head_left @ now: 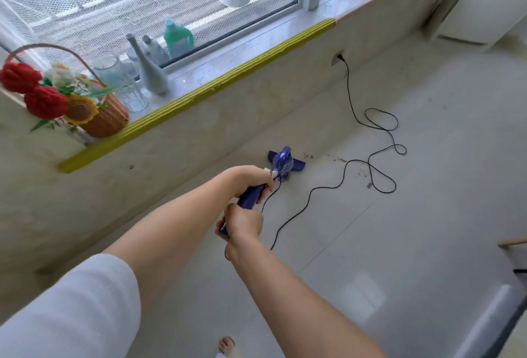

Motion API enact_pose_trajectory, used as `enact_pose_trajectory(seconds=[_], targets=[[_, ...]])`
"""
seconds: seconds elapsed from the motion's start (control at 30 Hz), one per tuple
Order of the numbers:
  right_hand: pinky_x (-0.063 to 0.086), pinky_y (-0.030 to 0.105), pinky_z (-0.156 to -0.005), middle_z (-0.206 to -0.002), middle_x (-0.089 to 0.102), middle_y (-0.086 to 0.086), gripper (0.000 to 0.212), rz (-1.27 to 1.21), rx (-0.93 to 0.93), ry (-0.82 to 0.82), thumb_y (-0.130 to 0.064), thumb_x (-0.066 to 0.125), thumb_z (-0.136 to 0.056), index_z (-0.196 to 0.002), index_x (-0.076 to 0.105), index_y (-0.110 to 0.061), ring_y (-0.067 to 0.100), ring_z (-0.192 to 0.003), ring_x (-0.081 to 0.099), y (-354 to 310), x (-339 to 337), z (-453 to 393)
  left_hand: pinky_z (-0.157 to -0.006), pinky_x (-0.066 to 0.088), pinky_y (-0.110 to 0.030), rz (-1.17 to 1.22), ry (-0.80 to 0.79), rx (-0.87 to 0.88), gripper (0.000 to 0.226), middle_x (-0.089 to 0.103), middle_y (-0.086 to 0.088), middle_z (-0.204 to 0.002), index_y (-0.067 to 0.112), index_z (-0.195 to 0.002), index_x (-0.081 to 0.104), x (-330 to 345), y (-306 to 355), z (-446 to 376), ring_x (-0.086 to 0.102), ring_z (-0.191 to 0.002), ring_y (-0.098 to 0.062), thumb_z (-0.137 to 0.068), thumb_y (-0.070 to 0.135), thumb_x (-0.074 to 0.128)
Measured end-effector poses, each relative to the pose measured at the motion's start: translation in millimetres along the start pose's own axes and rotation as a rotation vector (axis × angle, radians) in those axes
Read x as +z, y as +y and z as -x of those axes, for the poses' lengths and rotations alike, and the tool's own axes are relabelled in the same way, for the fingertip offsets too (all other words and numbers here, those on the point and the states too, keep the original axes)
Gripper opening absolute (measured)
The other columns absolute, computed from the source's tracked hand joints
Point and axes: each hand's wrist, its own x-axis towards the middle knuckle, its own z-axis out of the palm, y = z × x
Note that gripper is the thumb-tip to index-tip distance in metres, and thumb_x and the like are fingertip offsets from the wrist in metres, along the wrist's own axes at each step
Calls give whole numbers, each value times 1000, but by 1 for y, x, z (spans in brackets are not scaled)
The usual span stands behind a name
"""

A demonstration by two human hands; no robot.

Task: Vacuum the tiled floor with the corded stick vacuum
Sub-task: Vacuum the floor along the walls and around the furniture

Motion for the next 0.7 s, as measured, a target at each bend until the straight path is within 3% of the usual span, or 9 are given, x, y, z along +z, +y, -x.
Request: enact_pose_trajectory(seconds=[0.1, 0.23, 0.43, 0.7], targets=[[42, 22, -40, -79, 51, 11, 15, 62, -18, -5, 4, 44, -80, -90, 49, -6, 16, -42, 42, -28, -18, -27, -70, 39, -31, 53, 30, 24, 17, 51, -11, -64, 5, -65, 49, 6, 28, -22, 44, -56, -22, -81, 9, 52], [43, 24, -44, -70, 49, 9, 13, 205, -27, -30, 4, 46, -80, -88, 47, -7, 17, -46, 43, -63, -55, -64, -54, 40, -25, 221, 60, 38, 15, 48, -7, -56, 6, -71, 46, 27, 59, -52, 44, -47, -20, -85, 6, 48], [43, 23, -43, -65, 48, 8, 12, 370, -34, -61, 3, 48, -84, -86, 45, -8, 17, -46, 46, -89, -112, -97, -54, 42, -27, 412, 66, 48, 19, 47, -8, -58, 6, -70, 44, 68, 81, -83, 45, -48, -20, -87, 1, 49], [43, 23, -43, -66, 48, 8, 15, 378, 7, -74, 2, 52, -84, -95, 47, -6, 16, -47, 46, -77, -149, -88, -57, 44, -29, 425, 48, 38, 19, 47, -9, -59, 6, -69, 44, 102, 75, -82, 45, -50, -21, -87, 0, 48]])
